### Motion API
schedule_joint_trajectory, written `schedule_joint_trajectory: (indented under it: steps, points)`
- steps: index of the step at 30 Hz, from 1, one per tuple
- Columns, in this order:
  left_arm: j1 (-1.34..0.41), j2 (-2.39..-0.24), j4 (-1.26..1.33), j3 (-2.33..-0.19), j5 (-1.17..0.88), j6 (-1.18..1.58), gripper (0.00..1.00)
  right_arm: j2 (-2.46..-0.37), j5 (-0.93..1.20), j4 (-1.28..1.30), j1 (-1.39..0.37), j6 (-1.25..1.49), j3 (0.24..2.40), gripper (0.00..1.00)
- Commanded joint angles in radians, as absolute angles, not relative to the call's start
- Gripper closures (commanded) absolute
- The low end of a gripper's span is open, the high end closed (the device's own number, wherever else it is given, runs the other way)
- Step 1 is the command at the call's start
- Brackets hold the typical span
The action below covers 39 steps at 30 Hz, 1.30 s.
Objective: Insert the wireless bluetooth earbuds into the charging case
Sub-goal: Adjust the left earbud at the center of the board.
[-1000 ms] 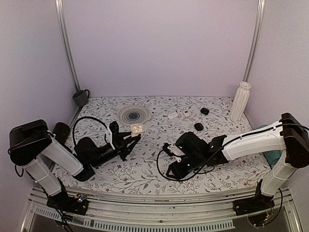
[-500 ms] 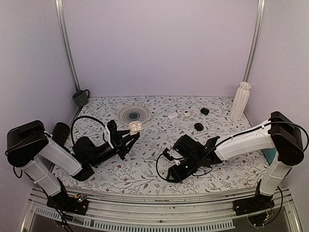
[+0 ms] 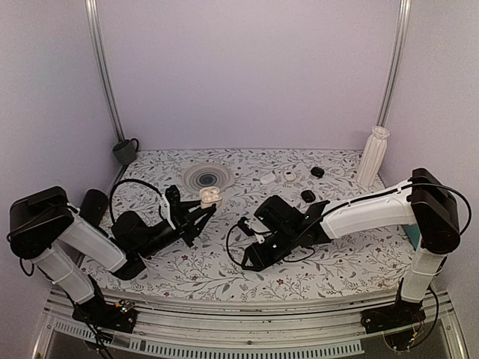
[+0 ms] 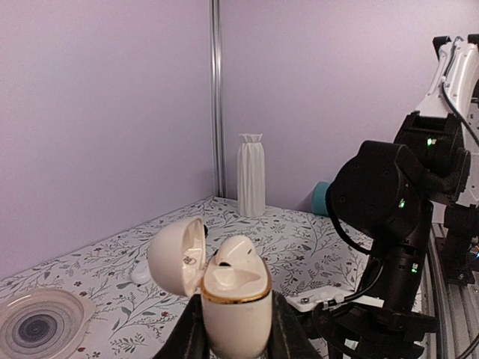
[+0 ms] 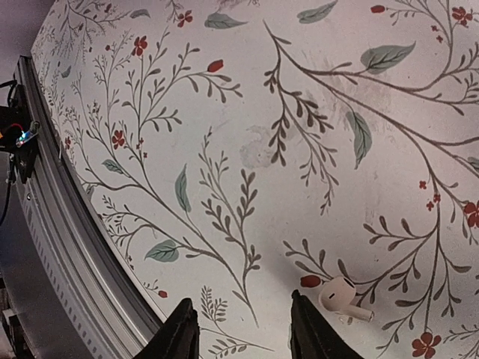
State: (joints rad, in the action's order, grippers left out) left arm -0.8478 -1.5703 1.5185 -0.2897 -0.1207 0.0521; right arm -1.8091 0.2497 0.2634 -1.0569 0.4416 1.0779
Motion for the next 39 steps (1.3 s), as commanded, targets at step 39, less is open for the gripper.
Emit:
schedule_joint_trajectory:
  steps: [39]
  points:
    - [-0.838,-1.52,1.606,-0.292,-0.119,0.027,1.0,-1.959,-0.039,0.652,-1.105,0.473,1.344,0.67]
